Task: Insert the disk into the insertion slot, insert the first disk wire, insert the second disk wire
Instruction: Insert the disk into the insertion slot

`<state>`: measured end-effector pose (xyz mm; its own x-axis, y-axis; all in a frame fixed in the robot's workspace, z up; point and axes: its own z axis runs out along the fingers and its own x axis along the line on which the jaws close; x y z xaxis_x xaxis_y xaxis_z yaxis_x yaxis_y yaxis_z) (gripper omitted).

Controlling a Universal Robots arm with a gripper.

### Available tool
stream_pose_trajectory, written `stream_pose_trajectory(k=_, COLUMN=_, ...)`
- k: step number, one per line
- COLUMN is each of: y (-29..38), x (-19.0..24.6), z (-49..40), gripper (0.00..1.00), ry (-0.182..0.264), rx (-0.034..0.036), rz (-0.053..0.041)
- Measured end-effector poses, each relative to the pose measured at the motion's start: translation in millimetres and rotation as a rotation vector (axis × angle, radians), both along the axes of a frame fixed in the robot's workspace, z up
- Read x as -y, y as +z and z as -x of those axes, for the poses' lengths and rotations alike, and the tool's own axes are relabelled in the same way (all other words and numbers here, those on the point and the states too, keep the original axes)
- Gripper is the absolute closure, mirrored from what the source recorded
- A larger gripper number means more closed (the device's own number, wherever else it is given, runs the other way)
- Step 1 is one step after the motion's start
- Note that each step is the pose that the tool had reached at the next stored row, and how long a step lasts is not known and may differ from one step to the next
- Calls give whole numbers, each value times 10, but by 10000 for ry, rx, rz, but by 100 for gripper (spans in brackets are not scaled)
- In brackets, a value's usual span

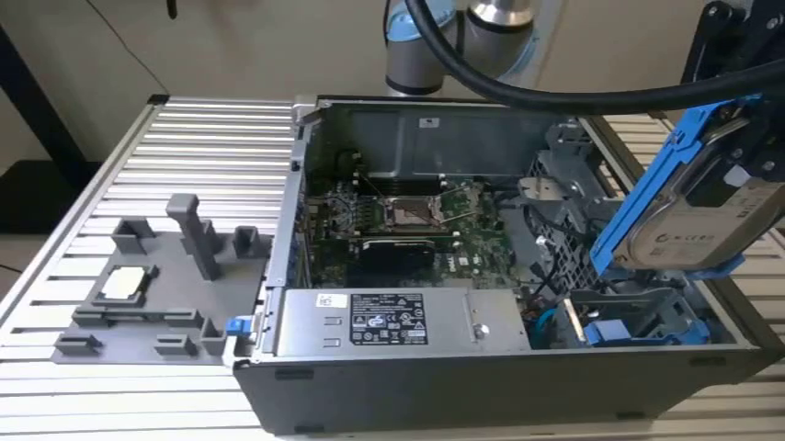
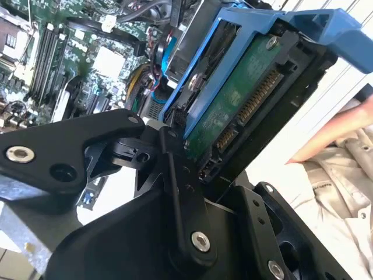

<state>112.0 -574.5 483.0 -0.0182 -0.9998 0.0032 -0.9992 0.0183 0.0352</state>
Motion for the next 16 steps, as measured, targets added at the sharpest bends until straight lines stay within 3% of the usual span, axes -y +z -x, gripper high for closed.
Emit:
stream_pose_trajectory(k=7, y=-27, x=0, z=0, gripper=67, ry=0, rx=22, rz=1)
stream_pose_trajectory(k=16, y=-115, x=0, z=0, gripper=67, ry=1, rx=23, rz=1)
